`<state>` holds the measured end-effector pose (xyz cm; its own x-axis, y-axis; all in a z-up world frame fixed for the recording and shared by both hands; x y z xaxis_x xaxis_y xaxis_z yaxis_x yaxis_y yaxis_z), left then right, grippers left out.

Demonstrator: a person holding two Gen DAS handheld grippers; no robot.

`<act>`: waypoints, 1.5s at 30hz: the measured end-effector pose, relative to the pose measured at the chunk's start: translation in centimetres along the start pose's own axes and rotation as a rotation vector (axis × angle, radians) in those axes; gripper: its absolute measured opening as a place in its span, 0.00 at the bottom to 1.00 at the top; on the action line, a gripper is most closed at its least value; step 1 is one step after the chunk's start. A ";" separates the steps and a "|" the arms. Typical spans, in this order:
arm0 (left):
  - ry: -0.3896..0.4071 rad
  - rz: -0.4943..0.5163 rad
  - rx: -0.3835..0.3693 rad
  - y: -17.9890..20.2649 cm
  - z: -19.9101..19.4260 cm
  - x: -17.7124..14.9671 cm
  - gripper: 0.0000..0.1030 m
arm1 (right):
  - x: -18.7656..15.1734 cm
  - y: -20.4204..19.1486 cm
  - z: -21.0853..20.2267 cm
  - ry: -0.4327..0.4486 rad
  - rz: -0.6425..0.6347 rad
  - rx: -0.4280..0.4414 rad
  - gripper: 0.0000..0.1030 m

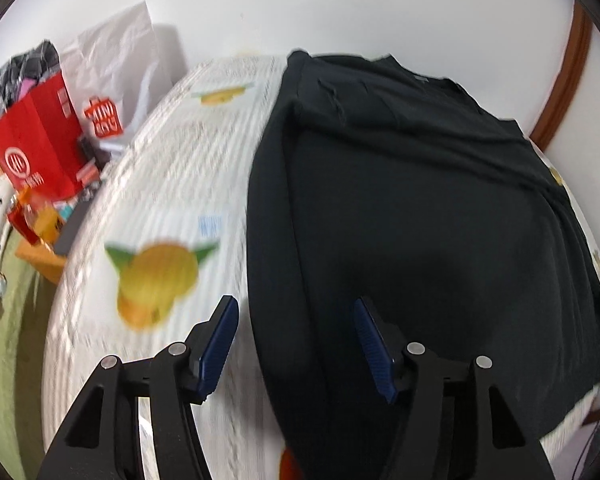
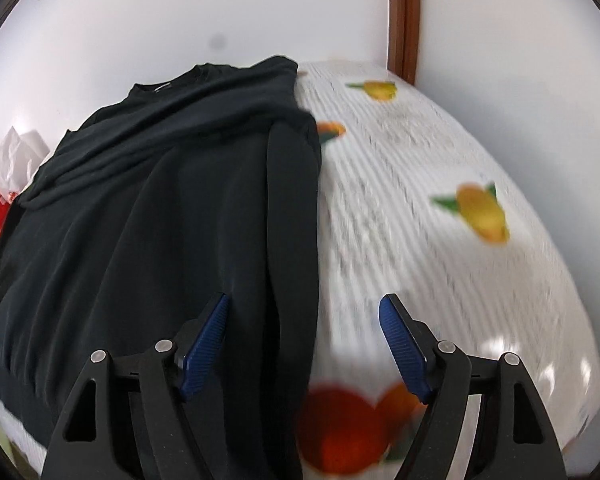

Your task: Fold small clothes

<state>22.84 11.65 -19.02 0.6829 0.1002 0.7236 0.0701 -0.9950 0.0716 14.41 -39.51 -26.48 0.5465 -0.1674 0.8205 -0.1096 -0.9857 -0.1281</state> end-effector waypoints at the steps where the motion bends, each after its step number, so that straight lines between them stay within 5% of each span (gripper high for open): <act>1: -0.002 -0.002 -0.010 0.1 -0.4 -0.7 0.56 | -0.3 -0.2 -0.3 0.005 -0.005 0.002 0.74; 5: 0.008 0.018 -0.031 0.9 -2.0 -2.3 0.56 | -1.4 -1.5 -1.6 0.013 0.013 0.062 0.74; 10: 0.036 0.091 -0.010 2.4 -3.4 -4.2 0.56 | -1.8 -3.1 -1.6 0.038 -0.038 0.008 0.71; 13: 0.061 0.080 0.006 2.5 -3.6 -4.4 0.52 | -1.6 -3.6 -1.7 0.057 -0.037 0.018 0.48; 15: 0.065 0.063 0.013 2.4 -3.7 -4.3 0.30 | -1.5 -3.8 -2.0 0.051 -0.036 0.047 0.10; 16: 0.062 0.061 0.013 2.4 -3.9 -4.2 0.13 | -1.4 -3.8 -2.1 0.046 -0.034 0.056 0.10; 17: 0.062 0.057 0.015 2.3 -4.1 -4.2 0.07 | -1.3 -3.6 -2.4 0.052 -0.038 0.060 0.09; 25: 0.175 -0.060 -0.151 0.7 -9.7 -2.3 0.06 | 1.8 -1.8 -8.9 0.210 -0.008 0.162 0.08; 30: 0.274 -0.080 -0.187 -0.2 -12.4 0.0 0.06 | 4.3 -1.3 -10.7 0.286 0.001 0.193 0.08; 45: 0.385 -0.086 -0.083 1.2 -7.8 12.2 0.06 | 15.8 -2.1 -5.9 0.371 0.110 0.233 0.08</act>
<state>25.59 11.66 -4.68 0.3538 0.1908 0.9156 0.0450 -0.9813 0.1871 18.41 -40.02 -9.95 0.2029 -0.2951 0.9337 0.0624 -0.9477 -0.3131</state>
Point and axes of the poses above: each gripper's, at about its wrist camera, not at the fingertips, and z roughly the way its jaws point, y to its right, x to its top, the point moved 5 cm from there along z, roughly the way its jaws point, and after that the axes turned 14 degrees about y, right-handed, at the moved point
